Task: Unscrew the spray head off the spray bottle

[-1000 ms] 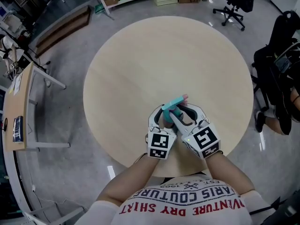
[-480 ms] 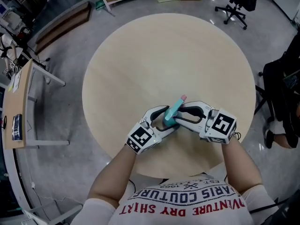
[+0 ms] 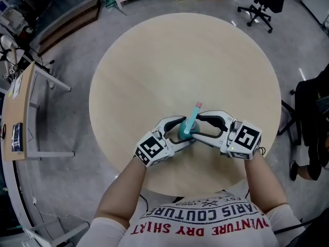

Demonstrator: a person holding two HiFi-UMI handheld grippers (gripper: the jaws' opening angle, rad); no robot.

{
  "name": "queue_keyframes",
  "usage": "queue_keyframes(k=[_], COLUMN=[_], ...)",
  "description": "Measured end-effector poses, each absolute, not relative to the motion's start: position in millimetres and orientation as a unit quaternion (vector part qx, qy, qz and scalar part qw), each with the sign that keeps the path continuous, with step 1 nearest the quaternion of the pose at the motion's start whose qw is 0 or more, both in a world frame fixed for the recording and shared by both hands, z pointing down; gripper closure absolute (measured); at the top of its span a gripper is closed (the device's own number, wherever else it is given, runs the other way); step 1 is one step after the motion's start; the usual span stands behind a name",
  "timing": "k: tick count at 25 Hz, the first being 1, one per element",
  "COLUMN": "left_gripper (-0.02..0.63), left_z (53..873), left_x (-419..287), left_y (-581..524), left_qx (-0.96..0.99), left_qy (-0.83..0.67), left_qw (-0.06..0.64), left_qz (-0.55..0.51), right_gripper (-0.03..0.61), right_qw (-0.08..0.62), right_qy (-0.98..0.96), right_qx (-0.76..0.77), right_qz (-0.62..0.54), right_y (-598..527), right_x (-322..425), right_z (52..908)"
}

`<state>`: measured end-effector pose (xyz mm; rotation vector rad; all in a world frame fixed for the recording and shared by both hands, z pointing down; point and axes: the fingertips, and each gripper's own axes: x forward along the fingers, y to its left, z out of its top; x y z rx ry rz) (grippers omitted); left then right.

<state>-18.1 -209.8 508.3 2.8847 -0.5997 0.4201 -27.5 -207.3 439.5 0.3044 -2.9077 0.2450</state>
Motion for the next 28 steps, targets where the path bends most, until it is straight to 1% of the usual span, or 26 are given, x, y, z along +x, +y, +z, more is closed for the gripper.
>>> queue_keyframes(k=[2,5,7,10,13,14,15,16,18,23,25,28], left_gripper=[0.287,0.287,0.287,0.287,0.287,0.287,0.288,0.287,0.288,0.287,0.288,0.288], left_z=[507.8,510.1,511.2,510.5,509.6,510.0,510.7,511.6,513.3,513.9,514.1,515.3], left_x=[-19.3,-24.4,-24.1,-19.1,-17.5,-17.7,-17.8,-17.5,-16.0,-10.9,-9.2,-11.4], left_y=[-212.6,-219.7,-219.6,-216.3,-216.9,-217.1,-217.2,-217.6,-219.1,-215.5,-211.2,-200.6], left_qx=[0.954,0.918,0.896,0.877,0.865,0.863,0.861,0.861,0.862,0.887,0.915,0.962], left_qy=[-0.255,-0.364,-0.415,-0.451,-0.472,-0.477,-0.480,-0.481,-0.479,-0.430,-0.368,-0.220], left_qw=[0.080,0.099,0.109,0.114,0.115,0.115,0.115,0.115,0.114,0.105,0.097,0.083], left_qz=[0.137,0.124,0.116,0.117,0.124,0.124,0.123,0.122,0.121,0.131,0.133,0.137], right_gripper=[0.369,0.368,0.380,0.387,0.387,0.396,0.430,0.434,0.436,0.443,0.443,0.446], right_qw=[0.090,0.082,0.082,0.081,0.095,0.097,0.099,0.103,0.108,0.088,0.083,0.073], right_qy=[-0.982,-0.968,-0.957,-0.950,-0.948,-0.945,-0.943,-0.941,-0.940,-0.958,-0.970,-0.986], right_qx=[0.148,0.231,0.274,0.299,0.303,0.310,0.317,0.322,0.323,0.272,0.227,0.136], right_qz=[0.075,0.058,0.050,0.044,0.028,0.023,0.021,0.020,0.020,0.031,0.041,0.064], right_y=[-203.5,-202.1,-201.7,-203.2,-206.8,-208.7,-210.3,-211.5,-213.8,-210.2,-207.3,-199.1], right_x=[-23.7,-17.3,-15.2,-20.6,-31.1,-32.0,-31.4,-29.9,-26.6,-25.6,-24.5,-23.7], right_z=[435.7,438.6,442.3,440.8,442.5,443.6,445.0,446.7,447.9,445.5,445.2,445.4])
